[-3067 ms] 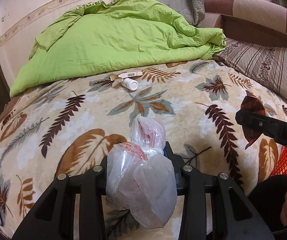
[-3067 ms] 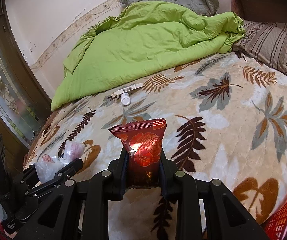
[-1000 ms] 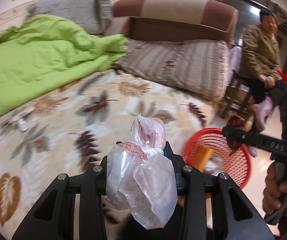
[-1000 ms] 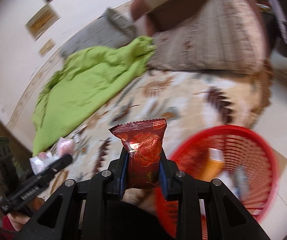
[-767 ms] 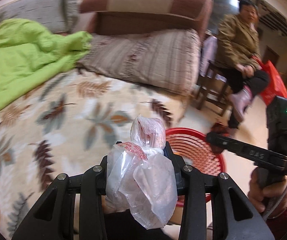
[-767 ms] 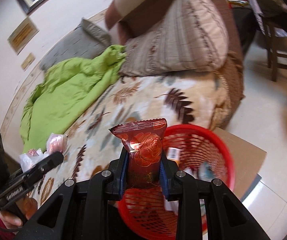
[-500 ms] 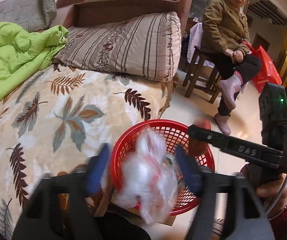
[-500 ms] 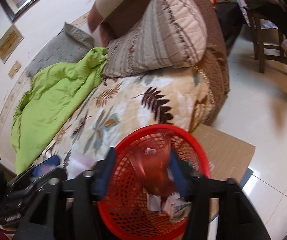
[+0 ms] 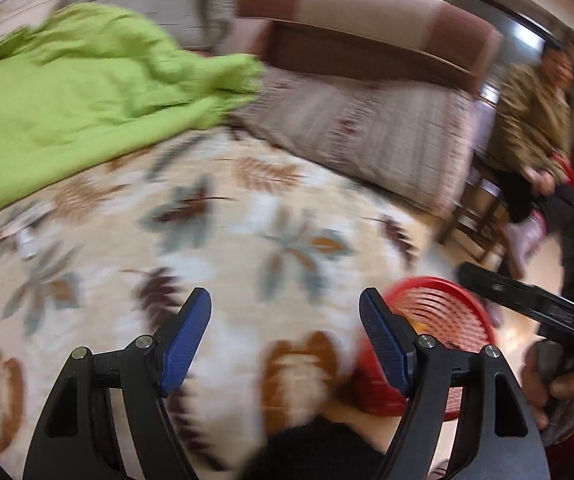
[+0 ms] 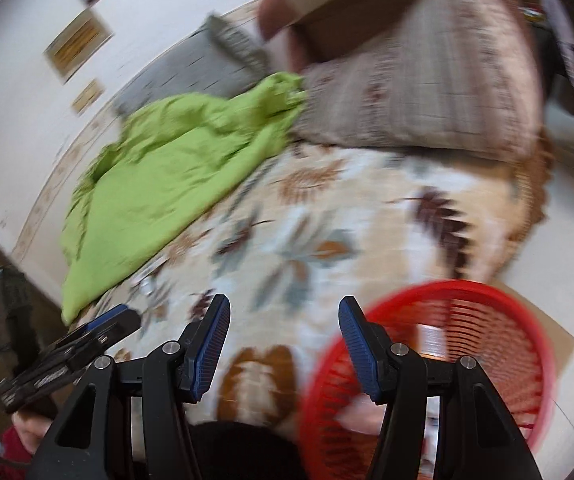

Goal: Collect trash
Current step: 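Move both open tools back over the remaining trash on the bed, then grasp the white medicine box with the left tool while the right tool grasps the white bottle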

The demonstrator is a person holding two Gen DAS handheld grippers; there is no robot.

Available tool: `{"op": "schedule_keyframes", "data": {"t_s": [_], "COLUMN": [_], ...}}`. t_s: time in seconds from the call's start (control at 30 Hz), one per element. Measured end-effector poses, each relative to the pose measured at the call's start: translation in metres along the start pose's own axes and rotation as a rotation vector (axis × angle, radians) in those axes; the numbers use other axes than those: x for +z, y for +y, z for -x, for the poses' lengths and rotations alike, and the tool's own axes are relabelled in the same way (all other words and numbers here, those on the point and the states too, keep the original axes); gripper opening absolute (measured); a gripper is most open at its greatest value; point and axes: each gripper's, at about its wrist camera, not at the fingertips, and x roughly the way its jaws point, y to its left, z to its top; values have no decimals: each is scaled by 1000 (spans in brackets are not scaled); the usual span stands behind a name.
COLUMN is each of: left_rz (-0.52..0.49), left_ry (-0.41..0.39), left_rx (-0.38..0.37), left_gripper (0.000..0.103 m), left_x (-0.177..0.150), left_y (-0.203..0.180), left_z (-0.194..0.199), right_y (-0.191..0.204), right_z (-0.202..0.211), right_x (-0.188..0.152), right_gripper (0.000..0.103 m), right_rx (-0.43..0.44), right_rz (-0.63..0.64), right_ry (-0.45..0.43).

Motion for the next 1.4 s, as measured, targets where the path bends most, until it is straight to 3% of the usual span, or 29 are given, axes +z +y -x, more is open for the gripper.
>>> {"op": "schedule_keyframes", "data": {"t_s": [0.2,0.37,0.5,0.63,0.73,0.83,0.87,0.9,1.0,1.2,1.4], "left_rz": [78,113,188,253,260,260,254,248,259,351,418], "left_ry": [-34,21,147,256,294,318,322,322,283,133,35], "left_rx": [182,331,333,321,358,332,320,324,346,323,384], "left_gripper": [76,82,83,83,83,82,77,57,55,54,54], "left_x": [22,65,92,101,104,104,103,102,97,75,31], "left_y": [109,216,291,340,360,368,369,370,370,374,364], "left_z": [17,7,-37,-90,-118,-137,-142,-145,-141,-85,-5], "right_y": [65,103,124,136,138,143,146,149,163,208,263], "right_z": [-44,-82,-110,-137,-151,-166,-170,-175,-185,-226,-308], "right_x": [3,5,8,10,13,17,18,19,21,26,25], "right_gripper": [62,62,62,62,62,62,62,62,62,62,61], "right_rx": [87,133,153,151,146,144,143,144,160,219,289], "right_rz": [105,159,203,236,242,253,260,269,291,381,447], "right_ry": [64,136,180,219,242,262,267,273,286,336,437]}}
